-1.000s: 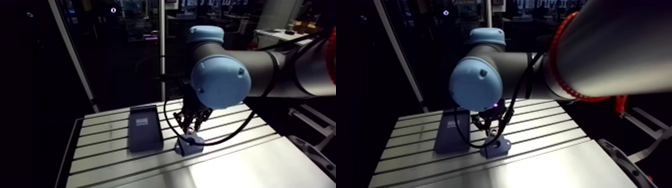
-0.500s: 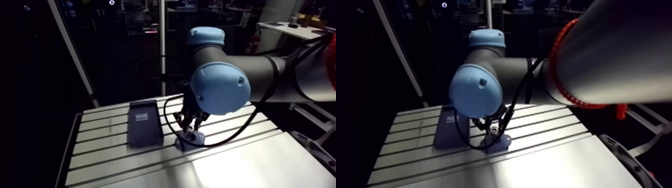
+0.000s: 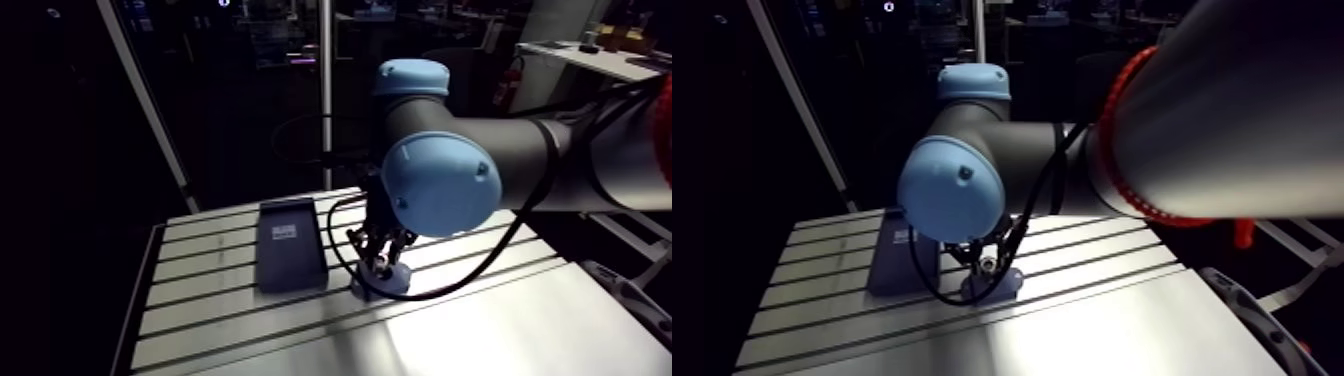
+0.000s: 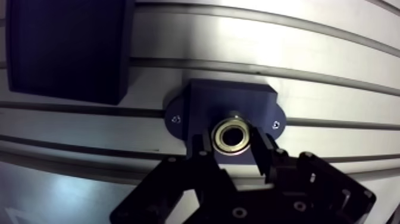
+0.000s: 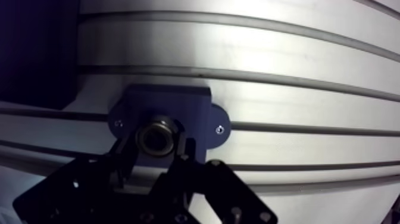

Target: Pick up the bearing and press it into the housing until flush.

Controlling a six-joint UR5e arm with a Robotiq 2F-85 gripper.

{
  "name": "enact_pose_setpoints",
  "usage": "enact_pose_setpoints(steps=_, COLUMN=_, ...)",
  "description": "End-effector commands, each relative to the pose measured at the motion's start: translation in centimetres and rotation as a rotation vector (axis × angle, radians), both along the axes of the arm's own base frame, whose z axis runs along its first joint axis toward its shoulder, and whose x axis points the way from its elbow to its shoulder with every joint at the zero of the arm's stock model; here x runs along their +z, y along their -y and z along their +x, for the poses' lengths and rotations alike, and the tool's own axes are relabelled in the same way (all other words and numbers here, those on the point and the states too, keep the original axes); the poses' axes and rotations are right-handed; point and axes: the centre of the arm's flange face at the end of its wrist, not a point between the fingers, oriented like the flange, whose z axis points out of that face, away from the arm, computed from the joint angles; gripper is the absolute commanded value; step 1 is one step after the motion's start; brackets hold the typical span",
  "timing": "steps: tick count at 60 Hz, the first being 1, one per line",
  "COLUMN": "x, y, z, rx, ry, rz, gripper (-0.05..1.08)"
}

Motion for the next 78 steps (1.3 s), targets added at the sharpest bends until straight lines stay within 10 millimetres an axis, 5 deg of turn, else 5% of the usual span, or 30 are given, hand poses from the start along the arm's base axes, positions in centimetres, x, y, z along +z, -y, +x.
enact_pose_setpoints(steps=1, x=-0.15, y=0.03, z=0.08, rx=0.004, ry=0.003, rz=-0.001, gripper=0.79)
enact_pose_setpoints(steps=78, x=-1.07, y=-0.20, z=0.31, rx=0.005, ry=0.002, rz=0.000, gripper=0.79)
